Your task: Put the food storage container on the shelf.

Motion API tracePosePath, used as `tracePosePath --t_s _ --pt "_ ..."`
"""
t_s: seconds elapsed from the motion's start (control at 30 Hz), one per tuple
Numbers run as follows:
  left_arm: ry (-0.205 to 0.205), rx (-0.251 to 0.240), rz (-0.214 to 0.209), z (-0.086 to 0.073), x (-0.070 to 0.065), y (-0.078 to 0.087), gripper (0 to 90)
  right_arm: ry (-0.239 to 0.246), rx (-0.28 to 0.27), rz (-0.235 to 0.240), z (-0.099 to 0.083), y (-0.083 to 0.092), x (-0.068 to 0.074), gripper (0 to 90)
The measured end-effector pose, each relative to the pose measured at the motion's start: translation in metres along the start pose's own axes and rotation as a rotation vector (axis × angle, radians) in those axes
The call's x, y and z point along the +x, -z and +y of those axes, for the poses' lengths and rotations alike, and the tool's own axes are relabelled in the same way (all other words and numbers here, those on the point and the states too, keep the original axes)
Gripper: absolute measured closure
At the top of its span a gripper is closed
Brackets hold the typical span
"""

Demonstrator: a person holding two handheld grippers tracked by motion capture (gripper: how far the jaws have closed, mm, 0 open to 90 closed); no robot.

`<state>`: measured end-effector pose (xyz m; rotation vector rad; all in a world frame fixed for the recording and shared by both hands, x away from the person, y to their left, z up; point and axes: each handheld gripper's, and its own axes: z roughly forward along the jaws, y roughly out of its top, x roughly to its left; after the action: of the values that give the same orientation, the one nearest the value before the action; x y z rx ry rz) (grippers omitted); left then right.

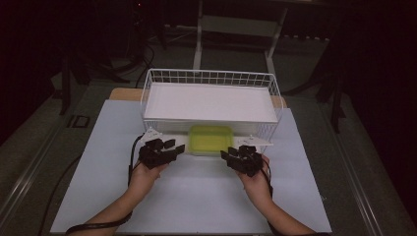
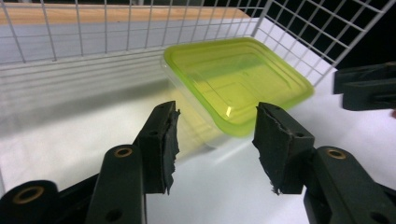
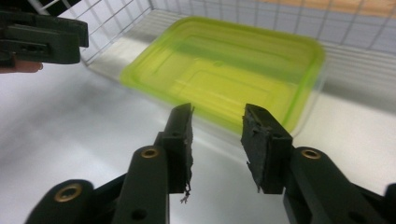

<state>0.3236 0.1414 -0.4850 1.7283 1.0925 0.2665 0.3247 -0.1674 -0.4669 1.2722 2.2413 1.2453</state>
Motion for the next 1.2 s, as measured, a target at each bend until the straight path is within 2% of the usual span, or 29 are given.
tracePosePath --t_s 0.07,0.13,0.17,0.2,0.27,0.3,0.37,0.47,0.57,0.63,0.7,0.77,0.93,1.0,1.07,1.1,1.13,1.2 --pt "0.004 0.007 -0.009 -0.003 0.000 0.004 44.4 0.010 0.014 0.014 -0.003 -0.002 0.002 75.7" --pt "0.010 -0.005 -0.016 -0.008 0.001 0.008 39.1 0.029 0.028 0.018 -0.005 -0.005 0.006 83.5" --pt "0.019 -0.007 -0.036 -0.010 0.002 0.010 38.9 0.034 0.035 0.028 -0.007 -0.007 0.007 87.6" --pt "0.021 -0.008 -0.073 -0.013 0.004 0.011 37.4 0.045 0.047 0.039 -0.008 -0.010 0.009 89.7" --pt "0.016 -0.009 -0.116 -0.017 0.007 0.012 28.8 0.074 0.070 0.040 -0.010 -0.015 0.014 89.8" --pt "0.010 -0.014 -0.134 -0.019 0.009 0.012 28.9 0.082 0.072 0.040 -0.011 -0.017 0.016 89.8" --pt "0.008 -0.028 -0.152 -0.023 0.014 0.012 26.3 0.093 0.075 0.037 -0.012 -0.021 0.020 89.8" --pt "-0.008 -0.037 -0.182 -0.028 0.018 0.012 16.1 0.099 0.075 0.036 -0.013 -0.028 0.022 89.9" --pt "-0.055 -0.056 -0.161 -0.032 0.015 0.013 12.9 0.092 0.100 0.047 -0.014 -0.037 0.025 89.9" --pt "-0.067 -0.062 -0.140 -0.033 0.012 0.014 0.5 0.109 0.105 0.043 -0.014 -0.041 0.027 89.9" --pt "-0.077 -0.078 -0.139 -0.035 0.010 0.015 0.5 0.120 0.107 0.039 -0.014 -0.044 0.027 89.9" --pt "-0.092 -0.083 -0.123 -0.036 0.008 0.016 0.5 0.105 0.101 0.034 -0.012 -0.049 0.027 89.9" --pt "-0.100 -0.104 -0.099 -0.036 0.005 0.017 0.5 0.112 0.101 0.018 -0.006 -0.059 0.023 89.9" --pt "-0.108 -0.107 -0.097 -0.035 0.004 0.017 0.5 0.082 0.103 0.022 -0.004 -0.063 0.020 89.9" --pt "-0.112 -0.102 -0.100 -0.035 0.003 0.017 0.6 0.078 0.104 0.022 -0.004 -0.066 0.019 89.8" --pt "-0.126 -0.100 -0.100 -0.035 0.001 0.015 0.6 0.077 0.104 0.020 -0.003 -0.068 0.018 89.8" --pt "-0.130 -0.098 -0.104 -0.035 0.000 0.015 0.5 0.078 0.104 -0.003 -0.001 -0.074 0.014 89.8" --pt "-0.133 -0.100 -0.108 -0.034 -0.002 0.014 0.6 0.058 0.100 -0.008 0.002 -0.077 0.010 89.8"
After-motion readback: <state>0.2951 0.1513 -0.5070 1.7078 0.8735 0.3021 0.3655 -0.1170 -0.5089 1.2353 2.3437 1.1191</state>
